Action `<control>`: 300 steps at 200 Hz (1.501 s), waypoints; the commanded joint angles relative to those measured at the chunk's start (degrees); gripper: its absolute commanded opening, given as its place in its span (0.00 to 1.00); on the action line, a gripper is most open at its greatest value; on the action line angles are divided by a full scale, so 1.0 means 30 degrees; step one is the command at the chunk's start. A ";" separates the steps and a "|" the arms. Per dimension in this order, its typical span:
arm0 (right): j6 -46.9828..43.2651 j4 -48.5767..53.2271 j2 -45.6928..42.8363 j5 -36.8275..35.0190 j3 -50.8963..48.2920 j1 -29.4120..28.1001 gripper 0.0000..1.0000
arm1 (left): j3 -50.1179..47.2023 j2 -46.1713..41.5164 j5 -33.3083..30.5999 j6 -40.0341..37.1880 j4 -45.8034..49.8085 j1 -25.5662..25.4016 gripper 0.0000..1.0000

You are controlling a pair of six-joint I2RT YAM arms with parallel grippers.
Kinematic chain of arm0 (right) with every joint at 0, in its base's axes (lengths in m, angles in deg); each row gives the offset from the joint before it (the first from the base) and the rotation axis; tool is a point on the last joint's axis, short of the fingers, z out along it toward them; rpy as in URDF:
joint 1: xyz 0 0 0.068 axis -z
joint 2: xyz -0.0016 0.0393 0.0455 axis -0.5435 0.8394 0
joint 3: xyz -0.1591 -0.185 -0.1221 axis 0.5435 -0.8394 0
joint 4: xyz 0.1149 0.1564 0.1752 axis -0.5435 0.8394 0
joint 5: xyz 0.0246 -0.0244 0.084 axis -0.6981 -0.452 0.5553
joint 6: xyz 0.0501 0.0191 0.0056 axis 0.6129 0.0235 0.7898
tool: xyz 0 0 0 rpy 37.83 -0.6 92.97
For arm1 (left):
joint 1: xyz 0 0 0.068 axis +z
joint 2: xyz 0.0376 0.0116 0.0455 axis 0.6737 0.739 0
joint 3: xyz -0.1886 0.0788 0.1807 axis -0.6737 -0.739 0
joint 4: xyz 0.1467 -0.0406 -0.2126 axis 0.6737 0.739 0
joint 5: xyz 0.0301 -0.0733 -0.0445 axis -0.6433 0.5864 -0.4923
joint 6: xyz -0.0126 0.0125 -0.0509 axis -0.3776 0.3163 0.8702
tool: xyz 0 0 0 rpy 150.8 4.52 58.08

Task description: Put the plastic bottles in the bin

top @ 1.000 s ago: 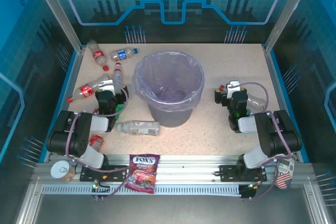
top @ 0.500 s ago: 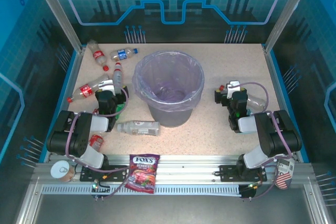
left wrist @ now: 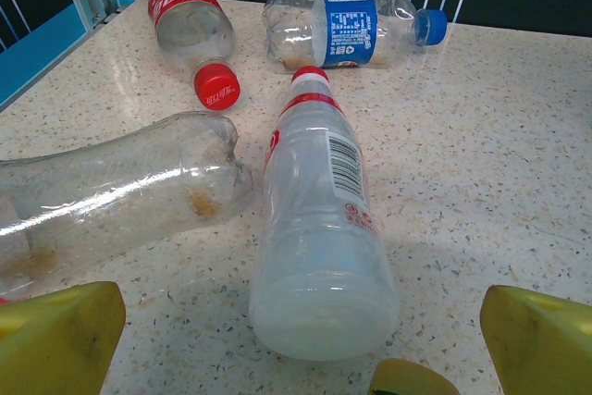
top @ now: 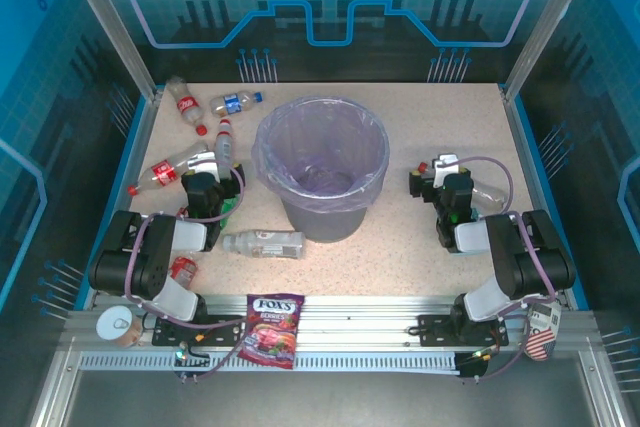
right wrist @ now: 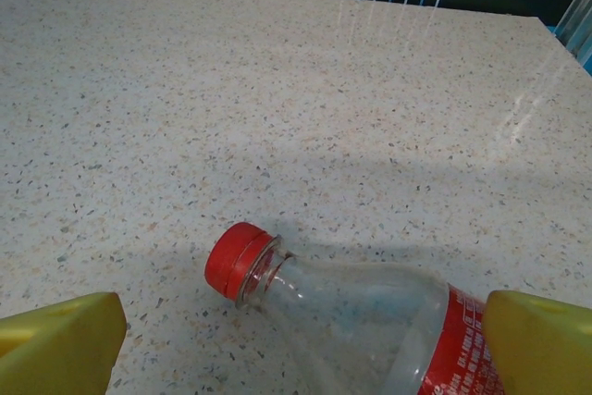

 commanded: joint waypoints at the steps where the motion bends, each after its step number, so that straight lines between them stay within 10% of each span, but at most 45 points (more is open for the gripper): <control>1: 0.0232 0.3052 -0.1805 0.0575 0.1509 0.0347 1.00 | -0.0271 -0.0547 0.0331 0.0171 -0.0239 0.0358 0.99; 33: 0.0313 0.9373 -0.4499 0.0829 0.4162 0.0359 1.00 | -0.0021 -0.1411 0.0429 -0.0155 0.0767 0.0343 0.99; 87: 0.1896 2.4634 -0.6149 -0.0330 1.1897 0.0145 1.00 | 0.6073 -0.7639 -0.3857 0.3304 1.5284 0.0925 0.99; 127: -0.1277 3.2101 -0.3700 -0.2060 1.6143 0.0182 1.00 | 1.3856 -0.7238 0.0962 0.5282 2.5034 0.1061 0.99; 215: -1.0145 3.6029 0.1988 0.0136 1.9865 0.1785 1.00 | 2.4485 -0.3590 1.2762 0.4805 3.3080 -0.1140 0.99; 300: -1.2840 3.2987 0.6176 0.2166 1.9707 0.2543 1.00 | 2.3963 -0.2261 0.9847 0.2505 3.5847 -0.4066 0.94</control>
